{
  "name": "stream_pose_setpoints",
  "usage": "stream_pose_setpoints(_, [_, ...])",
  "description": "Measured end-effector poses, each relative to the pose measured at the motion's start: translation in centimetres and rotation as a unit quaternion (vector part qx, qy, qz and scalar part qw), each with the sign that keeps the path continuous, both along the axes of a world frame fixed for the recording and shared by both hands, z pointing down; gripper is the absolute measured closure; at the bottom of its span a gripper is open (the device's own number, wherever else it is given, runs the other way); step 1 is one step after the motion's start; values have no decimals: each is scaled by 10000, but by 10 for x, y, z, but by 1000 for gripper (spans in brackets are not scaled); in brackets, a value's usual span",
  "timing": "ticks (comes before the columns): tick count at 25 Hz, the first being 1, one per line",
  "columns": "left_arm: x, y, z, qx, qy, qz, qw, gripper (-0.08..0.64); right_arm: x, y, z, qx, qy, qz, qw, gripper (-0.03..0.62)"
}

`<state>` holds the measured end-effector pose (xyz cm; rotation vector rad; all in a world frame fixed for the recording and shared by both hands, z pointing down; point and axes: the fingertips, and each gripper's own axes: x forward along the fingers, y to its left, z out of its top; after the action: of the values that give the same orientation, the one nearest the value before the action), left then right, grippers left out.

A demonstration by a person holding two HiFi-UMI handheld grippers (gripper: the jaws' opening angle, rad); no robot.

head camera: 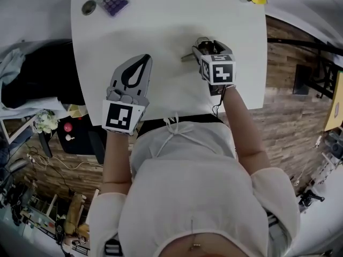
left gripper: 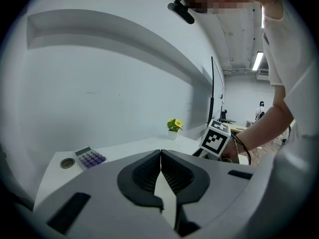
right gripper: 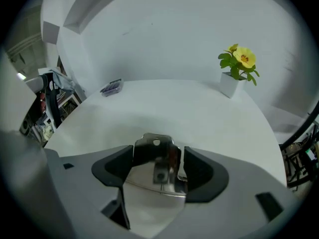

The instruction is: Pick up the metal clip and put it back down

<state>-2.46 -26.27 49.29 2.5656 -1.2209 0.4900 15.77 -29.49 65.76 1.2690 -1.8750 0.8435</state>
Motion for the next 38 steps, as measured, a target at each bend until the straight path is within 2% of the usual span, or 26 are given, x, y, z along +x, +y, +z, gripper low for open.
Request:
stream_pose_setpoints(2, [0,-1,4,-39,5,-2,10000,541,-1,-1,3,-35,1,9,10000,282])
stream_pose_setpoints(10, [-1,6,8,-92,29,-17,10000,540,0,-1,5,-85,38,-21,10000,284])
stream_pose_setpoints(12, [-4,6,4,66,71,-50,9999,541,1,-2,5,-47,48,-21,10000,287])
stream_pose_setpoints(14, [-6,3,-3,303,133,-63,9994,540,2,-2,3,13,96,-37,9999,290])
stream_pose_setpoints(18, [-10,5,-15,469,118,-54,9988,540,3,-1,-10,285,174,-65,9994,293])
stream_pose_setpoints(21, [-14,11,-20,299,82,-112,9995,540,0,1,-27,498,89,-75,9987,293])
stream_pose_setpoints(22, [-15,14,-23,261,53,-107,9996,540,-1,1,-34,586,63,-97,9982,293])
stream_pose_setpoints(26, [-17,18,-41,520,70,-73,9986,540,-10,0,-73,1081,-61,-201,9939,293])
stream_pose_setpoints(29, [-20,22,-61,882,106,-67,9960,540,-16,4,-109,1538,-180,-239,9876,294])
stream_pose_setpoints(31, [-24,24,-74,1107,140,-101,9937,541,-19,8,-135,1866,-247,-260,9818,293])
stream_pose_setpoints(38, [-43,39,-116,1446,116,-325,9889,541,-25,26,-220,2919,-458,-309,9549,293])
